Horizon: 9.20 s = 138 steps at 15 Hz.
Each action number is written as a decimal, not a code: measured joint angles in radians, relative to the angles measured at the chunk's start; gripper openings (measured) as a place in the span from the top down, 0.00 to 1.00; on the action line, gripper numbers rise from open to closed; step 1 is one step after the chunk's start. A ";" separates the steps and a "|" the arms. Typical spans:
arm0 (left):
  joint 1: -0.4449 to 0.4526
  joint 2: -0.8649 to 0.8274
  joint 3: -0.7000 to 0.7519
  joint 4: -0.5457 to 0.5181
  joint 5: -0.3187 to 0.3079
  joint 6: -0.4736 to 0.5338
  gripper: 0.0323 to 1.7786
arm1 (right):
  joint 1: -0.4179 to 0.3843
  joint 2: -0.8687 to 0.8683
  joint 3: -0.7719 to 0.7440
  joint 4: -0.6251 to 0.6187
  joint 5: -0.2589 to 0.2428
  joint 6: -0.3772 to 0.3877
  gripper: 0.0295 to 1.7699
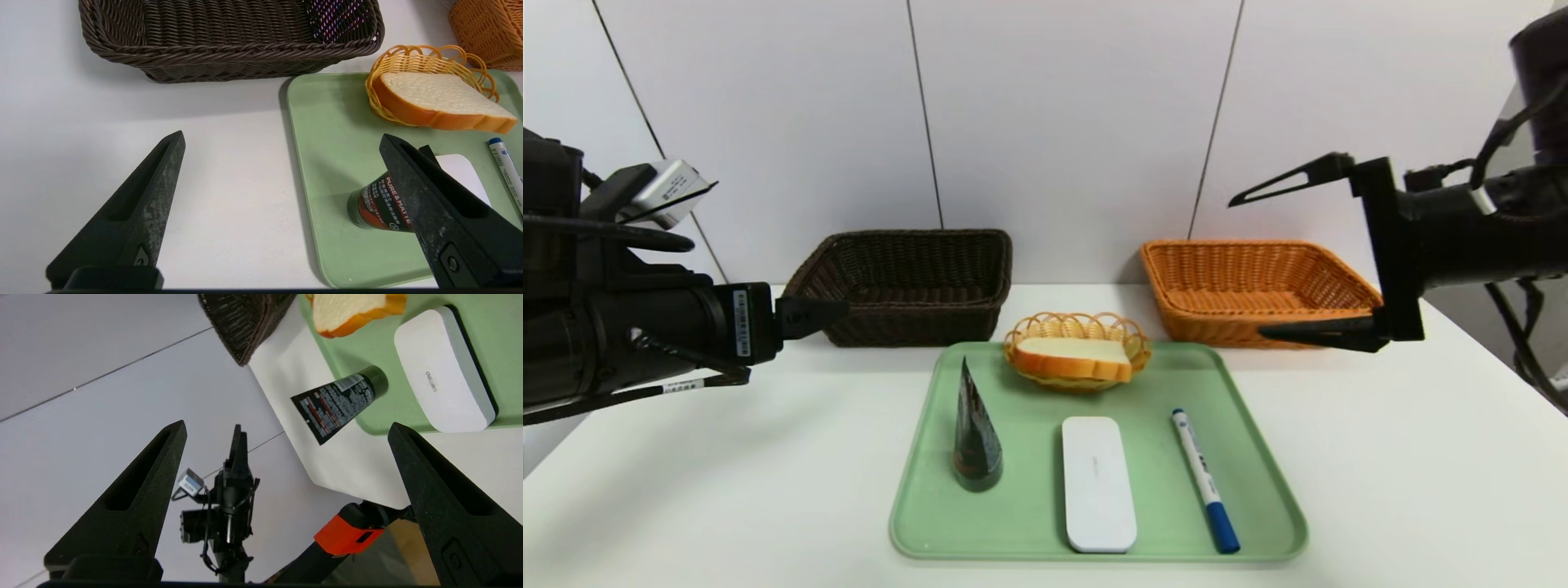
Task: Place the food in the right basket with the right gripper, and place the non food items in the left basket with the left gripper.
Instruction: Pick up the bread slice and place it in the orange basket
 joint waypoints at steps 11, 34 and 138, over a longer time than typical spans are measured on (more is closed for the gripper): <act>-0.001 -0.009 0.024 0.002 0.000 -0.022 0.05 | 0.127 0.184 0.190 -0.280 -0.076 0.155 0.04; -0.001 -0.021 0.061 0.000 -0.002 -0.024 0.05 | 0.224 0.337 0.199 -0.526 -0.233 0.276 0.04; -0.001 0.016 0.056 -0.033 0.003 -0.017 0.05 | -0.464 0.661 -0.581 0.109 0.097 -0.158 0.43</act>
